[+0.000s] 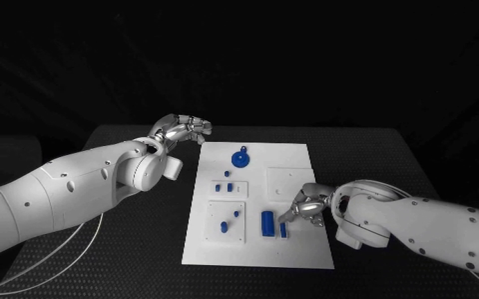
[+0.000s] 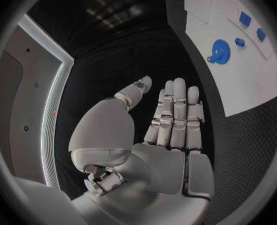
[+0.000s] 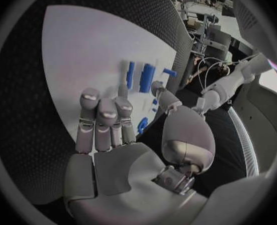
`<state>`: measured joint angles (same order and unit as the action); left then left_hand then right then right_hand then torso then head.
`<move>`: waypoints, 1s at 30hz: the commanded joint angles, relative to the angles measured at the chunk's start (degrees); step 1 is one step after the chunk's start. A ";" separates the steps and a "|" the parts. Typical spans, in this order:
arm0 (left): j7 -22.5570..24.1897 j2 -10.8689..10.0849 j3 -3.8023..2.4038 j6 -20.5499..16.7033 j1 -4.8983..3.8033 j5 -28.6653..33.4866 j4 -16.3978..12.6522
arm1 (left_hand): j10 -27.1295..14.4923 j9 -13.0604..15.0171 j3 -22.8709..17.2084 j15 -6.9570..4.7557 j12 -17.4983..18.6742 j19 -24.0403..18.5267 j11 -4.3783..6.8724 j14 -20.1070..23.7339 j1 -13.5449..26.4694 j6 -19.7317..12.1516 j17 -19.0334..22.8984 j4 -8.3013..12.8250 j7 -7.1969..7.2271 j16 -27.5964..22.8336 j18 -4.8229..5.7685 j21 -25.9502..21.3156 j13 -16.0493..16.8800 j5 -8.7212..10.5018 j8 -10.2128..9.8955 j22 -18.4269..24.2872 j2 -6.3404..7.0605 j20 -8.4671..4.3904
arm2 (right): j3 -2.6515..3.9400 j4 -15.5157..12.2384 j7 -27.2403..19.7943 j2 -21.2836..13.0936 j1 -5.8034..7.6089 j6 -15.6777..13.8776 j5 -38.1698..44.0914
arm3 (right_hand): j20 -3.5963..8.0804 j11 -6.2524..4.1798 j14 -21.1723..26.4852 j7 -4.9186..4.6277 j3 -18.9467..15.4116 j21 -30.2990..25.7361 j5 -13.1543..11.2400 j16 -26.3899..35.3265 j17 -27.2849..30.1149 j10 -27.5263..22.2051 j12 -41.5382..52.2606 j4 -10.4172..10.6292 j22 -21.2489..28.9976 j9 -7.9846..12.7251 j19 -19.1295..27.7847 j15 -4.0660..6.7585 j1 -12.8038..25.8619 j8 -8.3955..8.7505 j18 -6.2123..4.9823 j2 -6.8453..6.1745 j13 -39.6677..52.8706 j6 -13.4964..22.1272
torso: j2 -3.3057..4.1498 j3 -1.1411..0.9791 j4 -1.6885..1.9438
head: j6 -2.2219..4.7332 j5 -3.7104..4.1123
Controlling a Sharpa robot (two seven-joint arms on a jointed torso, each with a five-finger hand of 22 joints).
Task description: Assemble the parts on the task board
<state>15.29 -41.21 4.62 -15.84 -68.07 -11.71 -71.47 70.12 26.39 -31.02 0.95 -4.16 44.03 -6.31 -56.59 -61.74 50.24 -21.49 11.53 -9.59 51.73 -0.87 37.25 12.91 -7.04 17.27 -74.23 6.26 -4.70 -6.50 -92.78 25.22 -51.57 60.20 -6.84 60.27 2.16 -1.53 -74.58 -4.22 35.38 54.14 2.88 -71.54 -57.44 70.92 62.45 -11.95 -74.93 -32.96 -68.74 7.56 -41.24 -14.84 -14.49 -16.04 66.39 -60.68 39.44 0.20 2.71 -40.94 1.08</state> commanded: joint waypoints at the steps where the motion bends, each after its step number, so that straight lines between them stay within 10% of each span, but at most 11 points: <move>1: 0.56 0.15 -0.03 0.67 -0.05 1.71 0.66 | -0.57 -0.02 0.09 0.11 -0.03 0.27 -0.01 -0.10 0.62 -0.49 -0.09 -0.27 0.09 -0.28 -0.72 -0.36 0.07 -0.36 0.39 -0.10 0.14 0.09 | 0.22 3.68 -10.08 0.75 1.82 -3.92 -8.35 | 0.07 0.27 0.40 -0.95 -1.35 -0.35 0.22 0.29 -0.14 -0.66 -0.13 -0.20 -0.58 -0.07 0.74 -0.26 0.63 0.43 -0.51 0.37 0.05 1.76 | -0.27 0.15 -0.24 | 1.34 0.47; 4: 0.68 0.40 -0.03 0.88 -0.06 2.05 1.68 | -0.60 -0.02 0.10 0.12 -0.01 0.25 -0.01 -0.05 0.58 -0.48 -0.09 -0.23 0.08 -0.34 -0.73 -0.39 0.07 -0.35 0.39 -0.12 0.22 0.08 | 0.47 8.37 -16.77 2.10 3.36 -6.18 -14.40 | 0.15 0.68 1.10 -1.23 -6.58 -0.62 7.23 0.43 -0.40 -1.61 -0.03 -3.70 -0.81 -0.42 1.81 -0.93 1.91 0.82 -0.49 3.60 0.27 3.43 | -0.72 0.38 -0.54 | 2.51 0.77; 9: 1.04 1.13 -0.04 1.96 -0.08 3.17 4.46 | -0.96 0.01 -0.07 0.80 0.12 -0.56 -0.19 1.31 0.47 -0.44 0.39 -0.18 0.10 -2.18 -0.66 -1.24 0.01 -0.25 0.50 -0.19 0.29 0.62 | 2.03 21.01 -28.67 7.46 5.23 -7.70 -25.67 | 0.28 0.96 1.89 -1.67 -9.80 -1.36 8.22 1.26 -0.27 -2.63 -0.40 -4.74 -0.67 -0.68 2.79 -0.84 -1.91 0.97 -0.51 7.95 0.00 4.23 | -1.77 0.79 -1.14 | 4.70 1.27; 15: 2.20 2.80 -0.08 3.54 -0.23 5.10 8.81 | -3.42 0.01 -0.56 3.91 0.42 -4.48 -1.14 4.94 0.50 -1.00 2.65 0.09 -0.02 -9.62 -0.88 -4.49 -0.76 0.12 0.46 0.29 0.08 3.61 | 4.79 32.12 -35.08 13.18 5.54 -7.48 -35.52 | -2.64 2.73 11.31 -3.29 -10.22 -8.10 8.69 8.88 3.17 -12.60 -7.73 -4.51 0.92 -0.47 12.35 -2.83 -5.33 2.01 0.98 8.81 -3.91 6.58 | -2.80 0.88 -1.24 | 6.39 1.50; 21: 3.60 5.08 -0.16 5.86 -0.32 6.71 14.99 | -9.05 -0.49 0.03 6.28 0.57 -10.21 -1.46 10.56 1.56 -3.65 4.42 0.01 0.44 -17.43 -0.10 -8.61 -3.13 1.99 -0.72 0.99 0.38 6.14 | 6.41 39.25 -38.89 17.34 5.40 -3.61 -40.81 | -8.18 8.98 30.20 -6.88 -7.93 -21.40 7.30 22.61 12.04 -27.99 -23.48 -3.28 4.59 -0.15 32.75 -12.31 -9.89 3.84 6.05 9.03 -18.40 12.15 | -3.53 0.60 -1.19 | 7.76 1.29; 24: 4.37 5.88 -0.19 6.08 -0.31 7.49 16.89 | -12.35 -0.91 2.81 7.69 0.56 -13.84 -0.78 15.22 3.75 -6.70 5.61 0.42 1.92 -21.80 0.83 -11.43 -4.83 2.24 -2.03 1.65 1.27 7.44 | 7.38 40.99 -39.77 18.35 5.03 -2.02 -42.45 | -10.51 11.43 34.57 -6.00 -6.83 -28.43 7.08 33.01 21.43 -28.50 -33.77 -5.03 8.70 0.44 38.76 -16.52 -9.92 4.33 7.45 9.97 -32.03 14.75 | -3.81 0.50 -1.15 | 8.34 1.36; 30: 4.95 6.60 -0.21 6.48 -0.29 8.50 18.04 | -15.93 -0.75 5.32 8.43 0.51 -16.53 0.60 18.44 6.22 -8.83 6.60 0.37 3.46 -25.00 0.87 -14.65 -6.79 3.79 -2.41 2.73 2.55 8.67 | 7.89 43.37 -40.51 19.54 4.17 -1.57 -42.46 | -12.44 10.48 32.58 -5.45 -8.98 -34.25 7.17 41.51 32.28 -22.77 -42.61 -4.57 12.98 1.93 38.58 -17.09 -9.80 3.07 6.37 10.86 -48.15 15.10 | -4.14 0.33 -1.20 | 8.39 1.10</move>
<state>18.25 -34.72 4.47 -11.21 -68.27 -4.95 -53.45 54.42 25.59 -25.86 9.37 -3.72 27.84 -5.61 -38.43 -55.99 41.73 -14.94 11.92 -6.20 26.83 -0.88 22.78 6.15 -3.49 14.94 -71.54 8.99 4.08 1.36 -49.77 -12.37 -32.23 64.55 -10.88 20.17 -10.21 8.94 -41.96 -9.73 26.65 19.91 10.17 -30.06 -25.24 48.15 19.89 -16.43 -61.92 -31.01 -30.15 -9.57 -51.15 -11.68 -7.47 -5.57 18.37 -45.59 35.56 0.65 1.55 -32.60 2.24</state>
